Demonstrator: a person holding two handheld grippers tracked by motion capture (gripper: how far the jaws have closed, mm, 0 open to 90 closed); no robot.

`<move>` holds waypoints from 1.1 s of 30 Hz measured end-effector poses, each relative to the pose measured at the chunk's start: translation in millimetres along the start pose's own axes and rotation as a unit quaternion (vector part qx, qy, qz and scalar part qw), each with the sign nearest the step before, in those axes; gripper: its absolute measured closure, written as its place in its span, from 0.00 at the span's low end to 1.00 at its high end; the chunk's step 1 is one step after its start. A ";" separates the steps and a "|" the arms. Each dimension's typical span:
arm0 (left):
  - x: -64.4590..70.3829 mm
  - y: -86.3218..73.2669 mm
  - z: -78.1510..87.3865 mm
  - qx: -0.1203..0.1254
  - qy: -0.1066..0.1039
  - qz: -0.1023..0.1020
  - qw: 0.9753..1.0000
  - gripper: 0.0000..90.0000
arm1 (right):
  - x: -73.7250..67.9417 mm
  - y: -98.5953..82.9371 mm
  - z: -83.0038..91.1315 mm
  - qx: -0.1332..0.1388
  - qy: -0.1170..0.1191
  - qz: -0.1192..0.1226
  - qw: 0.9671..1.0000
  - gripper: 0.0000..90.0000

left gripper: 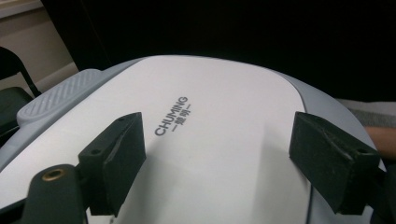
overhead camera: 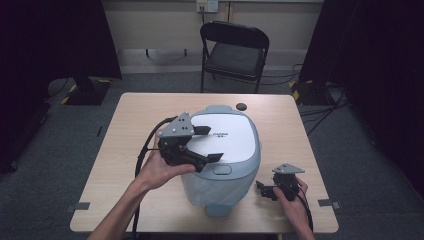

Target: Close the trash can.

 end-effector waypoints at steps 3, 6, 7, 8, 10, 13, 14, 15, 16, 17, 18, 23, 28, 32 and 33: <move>-1.7 -2.2 -0.1 0.011 0.004 0.008 1.000 0.20 | 0.0 0.0 0.0 0.000 0.000 0.000 1.000 0.14; -4.0 -2.2 -0.6 0.013 0.003 0.010 1.000 0.21 | 0.0 0.0 0.0 0.000 0.000 0.000 1.000 0.14; -4.8 -2.3 -0.7 0.013 0.005 0.012 1.000 0.22 | 0.0 0.0 0.0 0.000 0.000 0.000 1.000 0.14; -5.9 -2.7 -0.6 0.013 0.007 0.014 1.000 0.22 | 0.0 0.0 0.0 0.000 0.000 0.000 1.000 0.14; -9.4 -4.1 0.5 0.017 0.007 0.022 1.000 0.22 | 0.0 0.0 0.0 0.000 0.000 0.000 1.000 0.14; -14.6 -7.1 4.1 0.020 0.014 0.038 0.999 0.23 | 0.0 0.0 0.0 0.000 0.000 0.000 1.000 0.14; -16.5 -8.3 5.7 0.020 0.016 0.041 0.999 0.23 | 0.0 0.0 0.0 0.000 0.000 0.000 1.000 0.14; -18.2 -9.5 7.3 0.024 0.014 0.048 0.998 0.23 | 0.0 0.0 0.0 0.000 0.000 0.000 1.000 0.14; -19.6 -10.6 9.2 0.029 0.012 0.054 0.998 0.23 | 0.0 0.0 0.0 0.000 0.000 0.000 1.000 0.14; -19.6 -10.6 9.2 0.029 0.012 0.054 0.998 0.23 | 0.0 0.0 0.0 0.000 0.000 0.000 1.000 0.14; -23.0 -13.4 15.5 0.033 0.019 0.046 0.998 0.23 | 0.0 0.0 0.0 0.000 0.000 0.000 1.000 0.14; -29.0 -19.1 28.1 0.030 0.039 0.052 0.997 0.23 | 0.1 0.0 0.0 0.000 0.000 0.000 1.000 0.14; -35.6 -26.5 43.2 0.035 0.056 0.060 0.996 0.23 | -0.1 0.0 0.1 -0.001 0.000 -0.001 1.000 0.14; -39.5 -32.3 53.3 0.039 0.065 0.072 0.995 0.23 | 0.1 0.1 0.0 0.000 0.000 0.000 1.000 0.14; -40.9 -33.9 56.5 0.040 0.068 0.072 0.994 0.23 | -0.1 0.0 0.0 -0.001 0.000 -0.001 1.000 0.14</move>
Point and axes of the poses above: each handheld gripper's, and its own axes: z roughly backward along the jaws, y roughly out of its top, x roughly to its right, the point moved 2 cm from there along -z, roughly forward along the jaws, and after that the axes turned 12 degrees about -z, right-handed, at the moved point
